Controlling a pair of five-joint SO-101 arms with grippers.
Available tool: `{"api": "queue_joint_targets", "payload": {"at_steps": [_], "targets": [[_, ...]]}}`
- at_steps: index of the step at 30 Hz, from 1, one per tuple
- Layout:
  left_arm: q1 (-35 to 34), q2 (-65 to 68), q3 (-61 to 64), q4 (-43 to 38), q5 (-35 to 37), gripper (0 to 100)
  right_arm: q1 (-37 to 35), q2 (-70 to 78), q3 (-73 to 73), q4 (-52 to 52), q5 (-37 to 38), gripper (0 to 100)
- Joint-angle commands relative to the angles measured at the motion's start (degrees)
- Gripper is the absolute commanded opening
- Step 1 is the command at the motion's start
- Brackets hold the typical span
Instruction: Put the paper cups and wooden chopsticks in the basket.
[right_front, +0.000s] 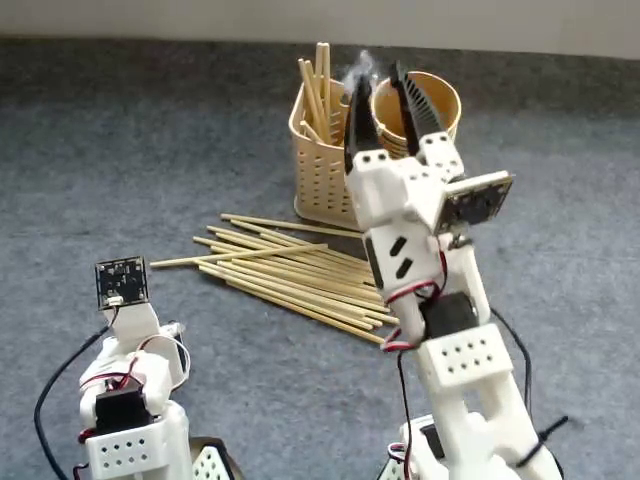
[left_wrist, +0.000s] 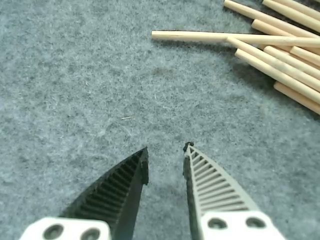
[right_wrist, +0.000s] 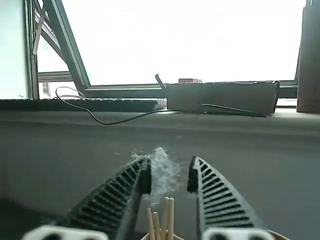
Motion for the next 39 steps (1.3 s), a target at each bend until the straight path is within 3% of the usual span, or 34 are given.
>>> {"api": "queue_joint_targets", "payload": {"at_steps": [1,11,25,32,39], "targets": [[-0.31,0.13,1.19,0.18,-0.09,13,-0.31,-8.84,5.05,3.82,0.18,13.4],[-0.31,0.13,1.19,0.18,-0.09,13,5.67,-29.23,24.66,4.26,0.18,6.8],[-0.31,0.13,1.19,0.18,-0.09,13,11.82,-49.19,45.93,4.53,0.18,6.3],[-0.31,0.13,1.19,0.18,-0.09,13,11.91,-53.67,48.04,21.41,-0.26,0.3],[-0.31,0.13,1.19,0.18,-0.09,13,11.65,-53.41,48.04,41.71,-0.26,0.5]]}}
